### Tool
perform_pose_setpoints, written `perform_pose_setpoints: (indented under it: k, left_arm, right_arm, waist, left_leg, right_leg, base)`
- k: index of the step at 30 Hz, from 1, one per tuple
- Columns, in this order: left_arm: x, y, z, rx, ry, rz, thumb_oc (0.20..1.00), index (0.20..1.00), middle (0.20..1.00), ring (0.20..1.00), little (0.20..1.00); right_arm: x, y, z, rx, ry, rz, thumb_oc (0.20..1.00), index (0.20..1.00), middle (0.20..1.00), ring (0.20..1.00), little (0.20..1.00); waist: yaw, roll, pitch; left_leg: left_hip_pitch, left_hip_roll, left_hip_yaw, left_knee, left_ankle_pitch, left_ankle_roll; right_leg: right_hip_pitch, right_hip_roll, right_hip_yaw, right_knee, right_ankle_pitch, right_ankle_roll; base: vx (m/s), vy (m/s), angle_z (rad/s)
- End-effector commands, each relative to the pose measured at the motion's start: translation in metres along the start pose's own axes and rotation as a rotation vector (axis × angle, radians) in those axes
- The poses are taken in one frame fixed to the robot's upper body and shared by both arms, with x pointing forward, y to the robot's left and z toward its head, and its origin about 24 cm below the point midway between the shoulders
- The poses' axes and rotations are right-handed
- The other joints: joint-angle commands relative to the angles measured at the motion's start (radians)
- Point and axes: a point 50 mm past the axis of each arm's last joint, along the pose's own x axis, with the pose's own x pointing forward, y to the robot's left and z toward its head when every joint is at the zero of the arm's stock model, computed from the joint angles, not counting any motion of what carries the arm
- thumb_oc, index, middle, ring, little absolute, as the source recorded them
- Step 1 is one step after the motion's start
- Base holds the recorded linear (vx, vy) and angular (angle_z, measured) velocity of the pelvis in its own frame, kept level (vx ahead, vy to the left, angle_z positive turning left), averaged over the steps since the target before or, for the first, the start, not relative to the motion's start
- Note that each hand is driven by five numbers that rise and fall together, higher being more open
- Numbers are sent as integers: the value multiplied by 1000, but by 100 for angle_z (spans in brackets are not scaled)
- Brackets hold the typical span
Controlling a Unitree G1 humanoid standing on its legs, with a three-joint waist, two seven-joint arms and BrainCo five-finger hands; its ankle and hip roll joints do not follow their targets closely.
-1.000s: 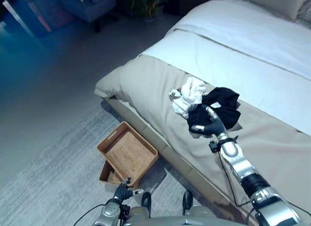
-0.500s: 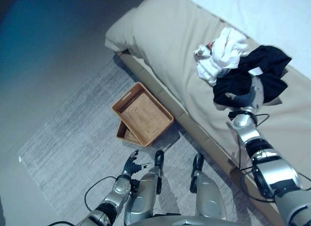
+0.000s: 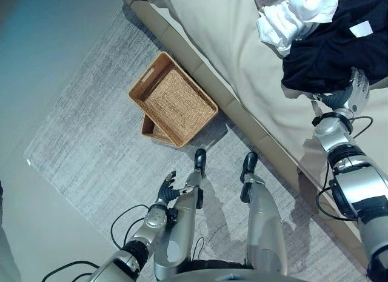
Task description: Pick up clothes into the bucket
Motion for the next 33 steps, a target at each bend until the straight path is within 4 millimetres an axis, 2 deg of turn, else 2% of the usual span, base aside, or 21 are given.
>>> perform_pose_setpoints:
  k: [1,2,3,4,8,10,11,15,21,25,26,29,30,32,33]
  left_arm:
    - [-2,-5,9,-84,-49,2,1000,1000,1000,1000,1000]
    - [-1,-5,9,-84,-49,2,1000,1000,1000,1000,1000]
    - [-2,-6,11,-90,-55,-8,1000,1000,1000,1000,1000]
    - [-2,-8,11,-89,-57,-16,1000,1000,1000,1000,1000]
    - [-2,-9,11,-82,-55,-20,1000,1000,1000,1000,1000]
    - [0,-7,11,-81,-50,-2,1000,1000,1000,1000,1000]
    - [0,-7,11,-81,-50,-2,1000,1000,1000,1000,1000]
    - [2,0,10,-76,-44,34,1000,1000,1000,1000,1000]
    - [2,7,7,-72,-35,62,1000,1000,1000,1000,1000]
    - [1,17,4,-55,-30,83,1000,1000,1000,1000,1000]
    - [1,17,3,-55,-29,83,1000,1000,1000,1000,1000]
    - [1,27,1,-31,-20,103,1000,1000,1000,1000,1000]
    - [1,27,0,-31,-19,103,1000,1000,1000,1000,1000]
    - [-1,33,-2,-24,-15,111,1000,1000,1000,1000,1000]
    - [-1,33,-2,-23,-15,111,1000,1000,1000,1000,1000]
  right_arm:
    - [36,-49,7,-24,-12,-144,545,545,545,545,545]
    - [36,-49,7,-24,-13,-144,366,366,366,366,366]
    - [40,-55,12,2,-19,-158,366,366,366,366,366]
    - [42,-58,14,24,-20,-173,200,200,200,200,200]
    - [46,-66,38,156,-81,-207,200,200,200,200,200]
    - [46,-68,58,291,-118,-213,200,200,200,200,200]
    - [46,-68,58,291,-118,-213,200,200,200,200,200]
    - [44,-69,87,388,-195,-196,200,200,200,200,200]
    - [44,-79,102,476,-239,-232,200,200,200,200,200]
    - [43,-101,121,584,-328,-296,200,200,200,200,200]
    - [43,-100,121,583,-328,-295,200,200,200,200,200]
    - [43,-124,135,621,-416,-367,200,200,200,200,200]
    - [43,-124,135,620,-416,-366,200,200,200,200,200]
    - [41,-137,141,633,-473,-399,200,200,200,200,200]
    - [41,-137,141,633,-472,-400,200,200,200,200,200]
  waist:
    - [18,4,-6]
    - [17,4,-6]
    - [20,6,-6]
    - [21,8,-6]
    - [20,2,-6]
    - [16,-8,-6]
    - [16,-9,-6]
    - [7,-31,-6]
    - [-2,-52,-6]
    - [-10,-78,-6]
    - [-9,-79,-6]
    - [-15,-103,-15]
    - [-15,-103,-13]
    - [-18,-121,-56]
    - [-17,-121,-56]
  left_leg:
    - [-41,-10,-8,75,-32,-21]
    - [-42,-11,-9,75,-32,-21]
    - [-47,-12,-10,73,-31,-20]
    - [-49,-13,-12,72,-31,-19]
    - [-43,-13,-12,63,-31,-16]
    - [-36,-12,-13,58,-33,-15]
    - [-36,-12,-13,58,-33,-15]
    - [-15,-11,-9,56,-38,-17]
    - [23,-9,-6,56,-43,-21]
    - [96,-10,1,51,-52,-21]
    - [98,-9,1,50,-52,-21]
    - [171,-5,13,25,-49,-20]
    - [176,-4,13,26,-55,-21]
    - [221,2,26,8,-59,-21]
    - [221,2,26,5,-54,-20]
  right_leg:
    - [9,-31,-4,55,-23,46]
    - [8,-31,-4,56,-23,46]
    - [1,-32,-4,59,-24,46]
    - [-2,-33,-4,57,-24,46]
    - [-3,-35,-4,53,-21,48]
    - [2,-36,-3,44,-19,50]
    - [2,-36,-3,44,-19,50]
    - [26,-35,0,26,-9,54]
    - [79,-33,3,-5,4,56]
    - [165,-29,10,-46,20,59]
    - [168,-28,10,-48,21,59]
    - [254,-21,15,-114,55,65]
    - [257,-20,16,-110,49,65]
    - [312,-14,19,-159,67,70]
    - [314,-13,18,-166,74,71]
  base:
    - [11,-8,4]
    - [17,-10,4]
    - [19,0,5]
    - [30,0,6]
    - [16,6,1]
    - [0,0,0]
    - [0,0,0]
    - [0,0,0]
    - [0,0,0]
    - [-4,5,-1]
    - [-21,33,-5]
    - [-14,32,-9]
    - [-4,37,-11]
    - [37,20,-9]
    - [54,16,-13]
